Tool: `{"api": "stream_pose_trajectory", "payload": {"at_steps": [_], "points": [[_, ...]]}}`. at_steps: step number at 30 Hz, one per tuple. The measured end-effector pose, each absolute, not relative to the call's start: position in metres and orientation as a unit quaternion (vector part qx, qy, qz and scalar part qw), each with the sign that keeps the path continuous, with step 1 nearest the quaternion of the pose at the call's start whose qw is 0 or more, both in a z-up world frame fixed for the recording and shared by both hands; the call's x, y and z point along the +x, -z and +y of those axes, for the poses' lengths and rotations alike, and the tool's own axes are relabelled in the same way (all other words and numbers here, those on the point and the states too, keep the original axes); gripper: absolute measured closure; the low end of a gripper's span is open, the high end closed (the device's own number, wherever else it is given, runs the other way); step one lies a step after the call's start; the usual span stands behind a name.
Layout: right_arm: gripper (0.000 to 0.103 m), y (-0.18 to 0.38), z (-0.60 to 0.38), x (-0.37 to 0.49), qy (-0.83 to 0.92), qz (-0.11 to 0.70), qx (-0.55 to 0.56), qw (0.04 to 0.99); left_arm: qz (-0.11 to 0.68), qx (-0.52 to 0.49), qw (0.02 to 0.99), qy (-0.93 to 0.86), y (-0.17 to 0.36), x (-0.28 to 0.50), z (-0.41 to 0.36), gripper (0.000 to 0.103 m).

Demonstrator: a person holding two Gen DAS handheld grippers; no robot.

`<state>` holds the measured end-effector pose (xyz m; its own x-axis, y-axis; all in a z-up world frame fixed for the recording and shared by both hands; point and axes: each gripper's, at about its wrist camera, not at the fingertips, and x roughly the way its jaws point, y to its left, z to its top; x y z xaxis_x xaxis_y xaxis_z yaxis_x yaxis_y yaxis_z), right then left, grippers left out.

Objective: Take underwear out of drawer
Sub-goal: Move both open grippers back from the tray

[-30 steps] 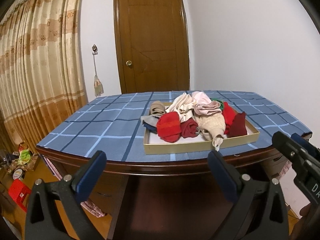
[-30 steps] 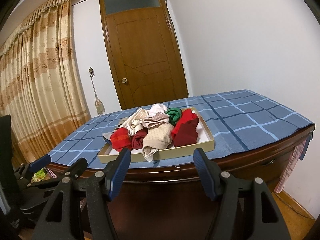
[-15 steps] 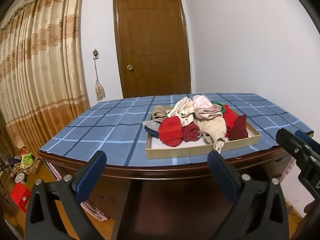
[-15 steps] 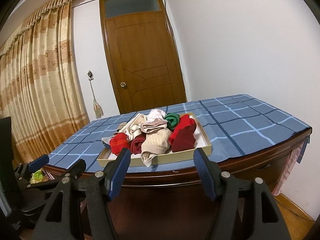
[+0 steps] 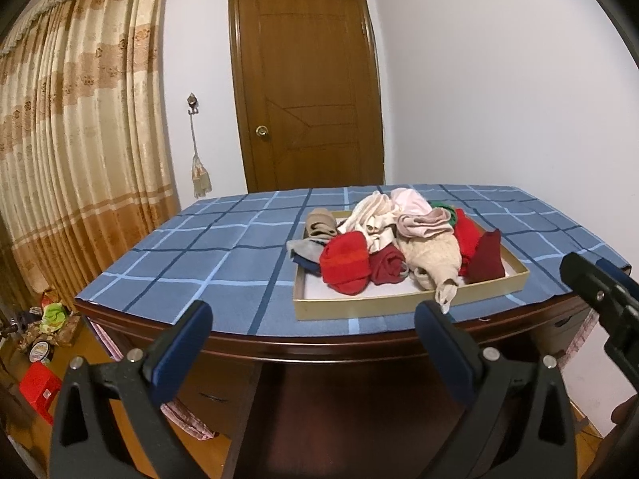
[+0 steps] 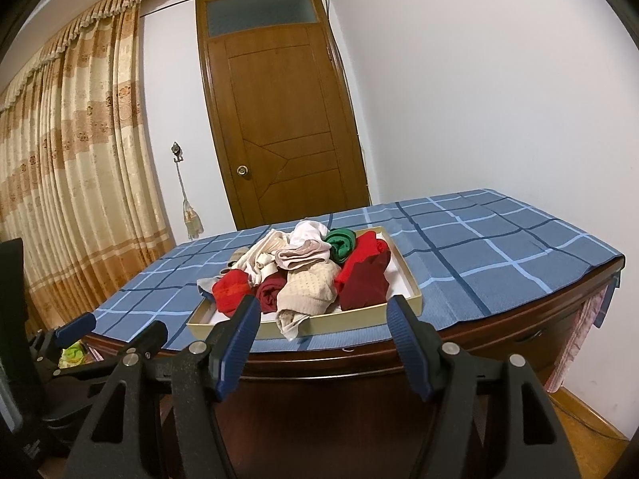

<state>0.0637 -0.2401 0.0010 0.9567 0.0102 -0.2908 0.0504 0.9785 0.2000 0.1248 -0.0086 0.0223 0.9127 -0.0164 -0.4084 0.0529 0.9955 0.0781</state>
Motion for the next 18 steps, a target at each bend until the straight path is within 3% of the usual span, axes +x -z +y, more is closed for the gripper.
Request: {"api": "stream_pose_trajectory", "payload": {"at_steps": [18], "points": [[0.035, -0.004, -0.237, 0.078, 0.022, 0.138, 0.084, 0.987, 0.208, 0.07, 0.976, 0.006, -0.019, 0.144, -0.017, 0.0]]}}
